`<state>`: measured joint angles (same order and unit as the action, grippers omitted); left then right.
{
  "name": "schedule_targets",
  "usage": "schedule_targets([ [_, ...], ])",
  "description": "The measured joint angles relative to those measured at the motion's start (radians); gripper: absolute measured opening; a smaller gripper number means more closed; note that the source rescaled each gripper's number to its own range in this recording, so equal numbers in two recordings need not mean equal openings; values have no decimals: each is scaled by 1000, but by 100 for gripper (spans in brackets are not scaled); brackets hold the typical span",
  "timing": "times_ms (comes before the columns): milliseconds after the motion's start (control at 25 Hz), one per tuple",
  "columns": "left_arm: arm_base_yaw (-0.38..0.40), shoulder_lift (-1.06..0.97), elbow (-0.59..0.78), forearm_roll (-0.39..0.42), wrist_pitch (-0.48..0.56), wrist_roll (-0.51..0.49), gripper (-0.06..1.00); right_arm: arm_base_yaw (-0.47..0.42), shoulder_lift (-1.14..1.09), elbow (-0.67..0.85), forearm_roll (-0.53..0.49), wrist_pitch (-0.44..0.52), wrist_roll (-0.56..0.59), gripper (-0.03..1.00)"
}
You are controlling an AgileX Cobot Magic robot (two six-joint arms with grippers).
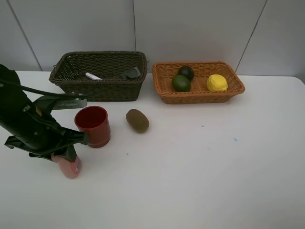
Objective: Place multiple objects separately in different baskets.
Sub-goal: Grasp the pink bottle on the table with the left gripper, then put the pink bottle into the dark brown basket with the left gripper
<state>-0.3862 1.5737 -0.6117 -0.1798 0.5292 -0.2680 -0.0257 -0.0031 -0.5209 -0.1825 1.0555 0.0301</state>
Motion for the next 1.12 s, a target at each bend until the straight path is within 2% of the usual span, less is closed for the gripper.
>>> schedule_targets([
  [160,0,-127,-14,2,79,0,39,0,0,0,0,0,0,100],
  [360,0,-324,-111,32,221,0,39,0,0,0,0,0,0,100],
  [520,0,-420,-246,112,343,0,39,0,0,0,0,0,0,100],
  [680,0,-429,-396,223,439,0,39,0,0,0,0,0,0,100],
  [880,0,-368,-526,386,412,-10,39,0,0,0,0,0,0,100],
  [1000,0,-280,-569,469,327,-26,39,0,0,0,0,0,0,100],
  [1120,15,-153,-622,509,213,-32,39,0,0,0,0,0,0,100],
])
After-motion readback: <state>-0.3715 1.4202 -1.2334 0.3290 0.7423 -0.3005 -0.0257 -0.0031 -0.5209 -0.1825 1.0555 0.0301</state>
